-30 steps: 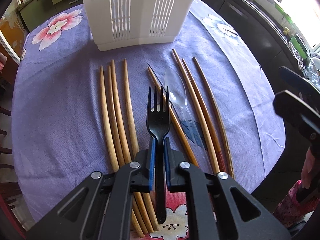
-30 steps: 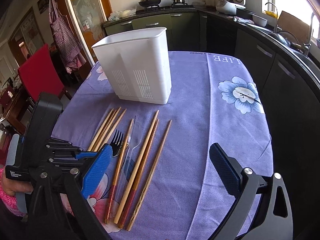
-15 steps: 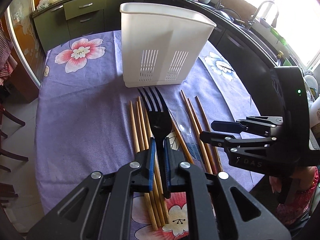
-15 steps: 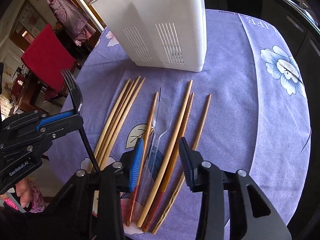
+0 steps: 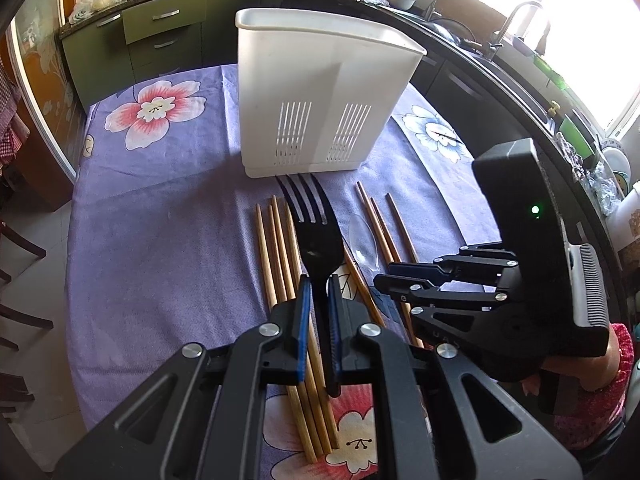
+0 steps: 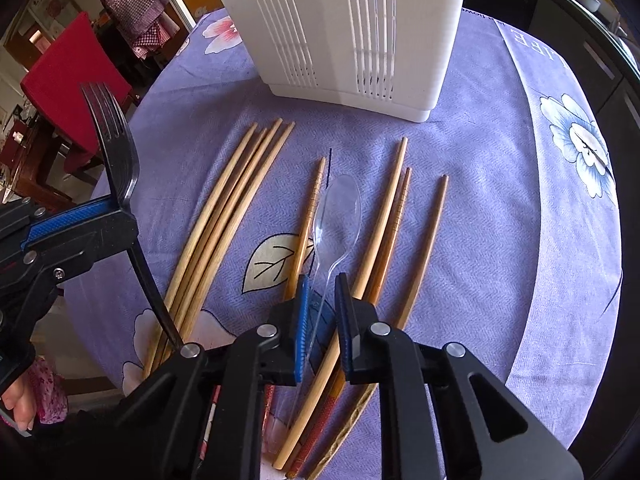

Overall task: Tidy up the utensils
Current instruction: 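Close the right gripper on the clear plastic spoon while the left gripper holds the fork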

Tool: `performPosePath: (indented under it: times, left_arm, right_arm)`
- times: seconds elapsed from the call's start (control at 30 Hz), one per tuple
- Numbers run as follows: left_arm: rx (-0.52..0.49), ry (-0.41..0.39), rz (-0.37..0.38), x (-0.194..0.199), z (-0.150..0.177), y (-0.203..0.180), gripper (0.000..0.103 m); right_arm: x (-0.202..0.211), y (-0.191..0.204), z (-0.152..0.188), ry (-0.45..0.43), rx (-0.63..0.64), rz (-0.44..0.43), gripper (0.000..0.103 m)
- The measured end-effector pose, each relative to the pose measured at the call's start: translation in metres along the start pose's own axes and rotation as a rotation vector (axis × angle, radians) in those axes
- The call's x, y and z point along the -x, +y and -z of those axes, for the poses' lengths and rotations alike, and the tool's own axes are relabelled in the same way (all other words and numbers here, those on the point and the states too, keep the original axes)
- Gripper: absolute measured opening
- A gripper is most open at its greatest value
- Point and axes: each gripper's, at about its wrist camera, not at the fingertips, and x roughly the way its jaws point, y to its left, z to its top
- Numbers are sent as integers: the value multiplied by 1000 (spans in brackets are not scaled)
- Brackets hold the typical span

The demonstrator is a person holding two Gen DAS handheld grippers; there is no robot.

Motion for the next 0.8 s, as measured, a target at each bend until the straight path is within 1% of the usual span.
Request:
performPosePath:
  times: [0.07, 0.27, 0.37, 0.43, 0.63, 0.8]
  left_arm:
    - [1, -1, 0, 0, 0, 0, 9]
    - [-5, 1, -1, 0, 0, -1, 9]
    - [-4, -1, 1, -1, 0, 0, 9]
    - [-5, -5, 5, 0, 0, -1, 9]
    - [-18, -40, 17, 11, -4, -3, 9]
    - [-33, -88, 14, 26, -17, -7, 9]
  right_arm:
    - [-3, 1, -1, 5, 2, -2, 14]
    - [-15, 14, -9, 9, 25, 38, 14]
    - [-15, 17, -8, -16, 31, 48, 12]
    - [-12, 16, -7, -38, 21, 28, 10]
    - [16, 7, 0, -163, -25, -51, 10]
    - [46, 3, 7, -275, -48, -106, 10]
